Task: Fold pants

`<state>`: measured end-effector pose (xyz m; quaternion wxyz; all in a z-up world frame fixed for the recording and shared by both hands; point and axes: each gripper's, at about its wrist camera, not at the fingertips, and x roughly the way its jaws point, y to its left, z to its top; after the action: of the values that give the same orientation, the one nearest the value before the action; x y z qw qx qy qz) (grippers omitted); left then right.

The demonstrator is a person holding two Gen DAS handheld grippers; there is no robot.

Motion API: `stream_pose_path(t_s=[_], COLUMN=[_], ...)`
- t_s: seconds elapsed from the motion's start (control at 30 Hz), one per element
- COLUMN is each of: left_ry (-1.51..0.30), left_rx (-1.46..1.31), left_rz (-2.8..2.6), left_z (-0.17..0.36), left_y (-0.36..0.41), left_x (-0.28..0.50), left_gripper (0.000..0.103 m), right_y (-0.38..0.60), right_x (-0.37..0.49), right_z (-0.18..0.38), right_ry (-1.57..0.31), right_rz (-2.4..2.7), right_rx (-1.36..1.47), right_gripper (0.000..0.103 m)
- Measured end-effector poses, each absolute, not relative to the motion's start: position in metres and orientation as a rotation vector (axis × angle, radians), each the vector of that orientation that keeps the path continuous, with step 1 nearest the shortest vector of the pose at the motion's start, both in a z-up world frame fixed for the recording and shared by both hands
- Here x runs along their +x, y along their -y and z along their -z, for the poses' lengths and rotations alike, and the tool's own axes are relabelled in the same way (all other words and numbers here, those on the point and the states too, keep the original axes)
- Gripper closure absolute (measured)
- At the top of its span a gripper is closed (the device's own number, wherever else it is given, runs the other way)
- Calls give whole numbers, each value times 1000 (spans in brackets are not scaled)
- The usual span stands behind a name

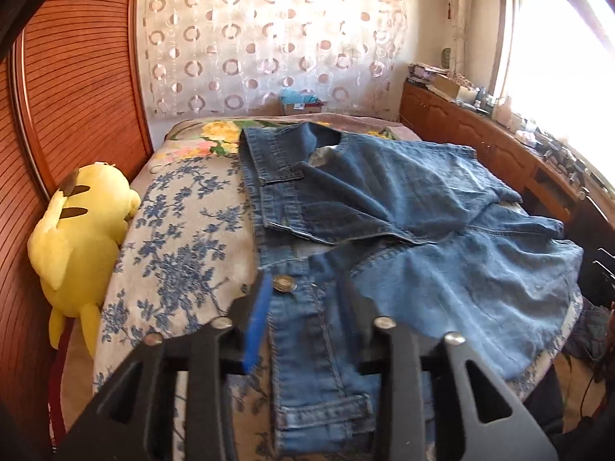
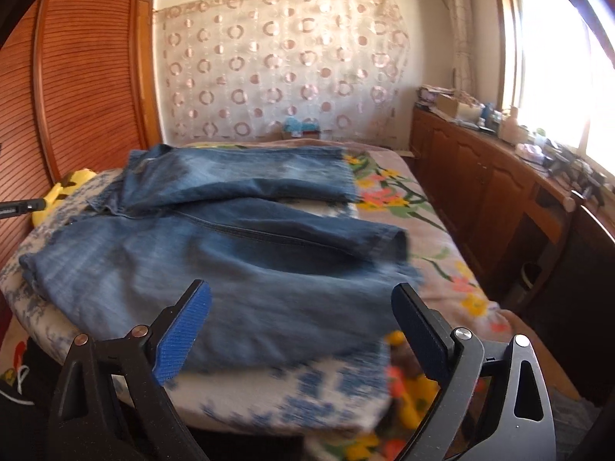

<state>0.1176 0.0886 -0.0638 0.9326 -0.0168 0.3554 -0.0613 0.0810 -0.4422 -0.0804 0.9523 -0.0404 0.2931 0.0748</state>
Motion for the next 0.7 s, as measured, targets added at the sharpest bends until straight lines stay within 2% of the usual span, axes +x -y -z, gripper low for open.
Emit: stream_pose_path(t_s=[0.1,0.27,0.7], left_ry=[-720,-711,-716], left_rx=[-41,-20,38], left_rz=[180,233,256], left_z=[62,63,73], left_y=[-77,-53,-25], left_x=[112,107,109], left_gripper=[60,38,37], right_y=[472,498,487], right_x=[80,85,150], right_z=[83,90,88], right_ry=[-625,-659,-711], right_rz=[-105,-83,-192], right_rx=[-64,-24,-16], right_gripper=[12,16,46])
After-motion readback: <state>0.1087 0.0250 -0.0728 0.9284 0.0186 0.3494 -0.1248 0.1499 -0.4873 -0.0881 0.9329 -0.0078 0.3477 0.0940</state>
